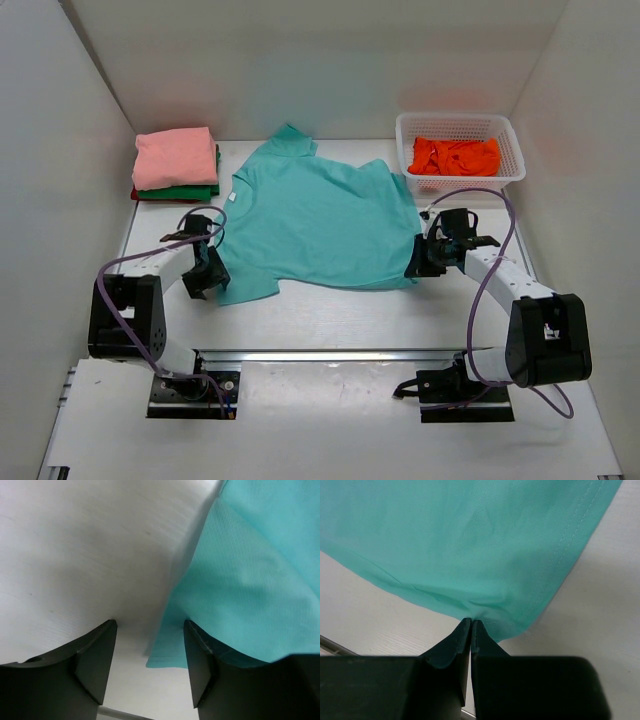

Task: Fold and stack the t-shirts
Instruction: Grap the side of the flattened tshirt closest away from the robot with both arms, then fold the flattened tshirt in 1/3 of the way

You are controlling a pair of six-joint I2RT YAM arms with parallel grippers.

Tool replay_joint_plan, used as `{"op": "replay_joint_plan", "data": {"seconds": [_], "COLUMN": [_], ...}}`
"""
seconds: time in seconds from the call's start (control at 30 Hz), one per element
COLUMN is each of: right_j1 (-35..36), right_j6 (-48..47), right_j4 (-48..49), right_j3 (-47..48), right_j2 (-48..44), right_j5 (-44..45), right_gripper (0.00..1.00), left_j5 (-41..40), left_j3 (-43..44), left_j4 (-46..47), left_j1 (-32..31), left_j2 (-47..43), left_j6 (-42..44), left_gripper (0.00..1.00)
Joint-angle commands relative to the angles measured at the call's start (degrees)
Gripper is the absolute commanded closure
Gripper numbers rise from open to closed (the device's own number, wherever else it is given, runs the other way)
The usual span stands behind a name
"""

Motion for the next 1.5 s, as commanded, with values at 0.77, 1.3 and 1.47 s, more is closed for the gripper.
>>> {"op": "replay_joint_plan", "data": {"seconds": [0.77, 1.3, 1.47], "right_j1": [3.89, -0.5, -1.55], "right_j6": [-1.9, -1.02, -1.37], "right_j4": [-20.48, -36.41, -32.46], "right_j3": [3.15, 3.6, 6.76], "right_j2": [-11.83, -10.95, -4.89], "right_j5": [3.79, 0.62, 1.41], "right_gripper": [1.0, 1.0, 1.0], "left_j5": [11.51, 12.75, 12.32], "left_j3": [-1.56, 6.79, 9.59], "left_j4": [-26.83, -25.72, -17.72], "left_j1": [-1.42, -0.1, 0.34], "left_j2": [-35.46, -33.73, -23.97], "left_j6": [-5.53, -9.58, -9.41], "left_gripper": [1.0, 1.0, 1.0]}}
